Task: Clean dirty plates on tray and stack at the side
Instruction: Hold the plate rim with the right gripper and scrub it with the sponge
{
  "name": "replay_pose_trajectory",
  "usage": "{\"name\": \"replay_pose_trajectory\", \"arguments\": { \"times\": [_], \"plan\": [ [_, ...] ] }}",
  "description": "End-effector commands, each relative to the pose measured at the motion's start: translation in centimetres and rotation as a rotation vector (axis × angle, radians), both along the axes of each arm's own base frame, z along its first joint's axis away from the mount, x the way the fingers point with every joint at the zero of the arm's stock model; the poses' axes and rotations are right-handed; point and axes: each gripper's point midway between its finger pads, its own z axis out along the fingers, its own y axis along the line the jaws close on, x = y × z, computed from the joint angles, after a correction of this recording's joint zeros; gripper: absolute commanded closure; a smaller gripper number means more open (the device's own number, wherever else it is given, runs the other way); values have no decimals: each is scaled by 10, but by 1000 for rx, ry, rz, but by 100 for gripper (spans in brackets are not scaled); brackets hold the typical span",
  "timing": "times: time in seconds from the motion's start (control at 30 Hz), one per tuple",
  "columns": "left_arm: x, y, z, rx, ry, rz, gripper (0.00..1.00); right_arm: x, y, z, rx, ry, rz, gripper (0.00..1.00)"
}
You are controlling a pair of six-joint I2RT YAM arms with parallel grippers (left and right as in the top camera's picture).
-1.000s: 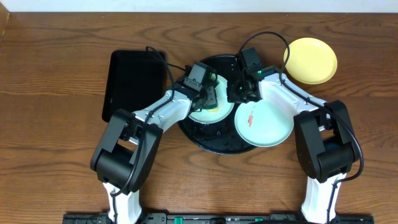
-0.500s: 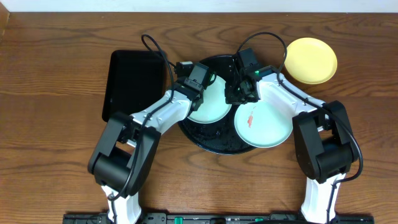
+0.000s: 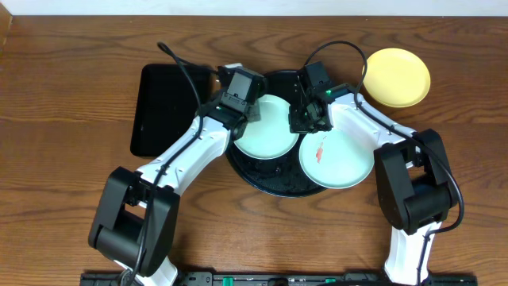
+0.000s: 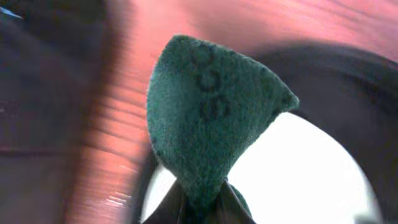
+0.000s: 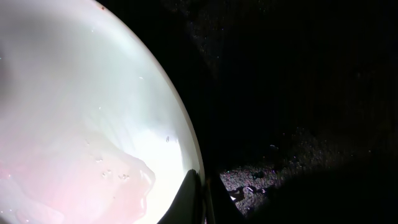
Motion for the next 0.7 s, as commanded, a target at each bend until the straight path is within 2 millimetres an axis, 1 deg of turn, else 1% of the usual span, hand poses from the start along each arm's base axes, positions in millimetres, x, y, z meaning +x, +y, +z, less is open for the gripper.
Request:
{"name": "replay_pose_trajectory", "arguments": {
  "times": [0.0,0.07,0.13,0.33,0.43,0.5,0.67],
  "plan": [
    [-29,-53,-8,-277,156,-135,90,2,-18,-4,-72,-6,-35,98],
    [-34,-57,-16,-273,181,-144,90,2,-18,-4,-72,-6,-35,99],
    [-33,-52,-28,-231,187,-122,90,2,-18,-4,-72,-6,-34,98],
    [-35,-40,-77,-164,270,-86,90,1,-18,-4,-70,-1,-33,99],
    [-33,-20,-99,-83,294,-30,91,-1,-19,-5,-74,6,-32,99],
    [-32,-2,-108,-15,296,17,91,-2,-19,-5,-77,13,-32,99],
    [-23,36,-106,116,255,116,91,-3,-20,-6,-78,17,-32,98]
  ]
}}
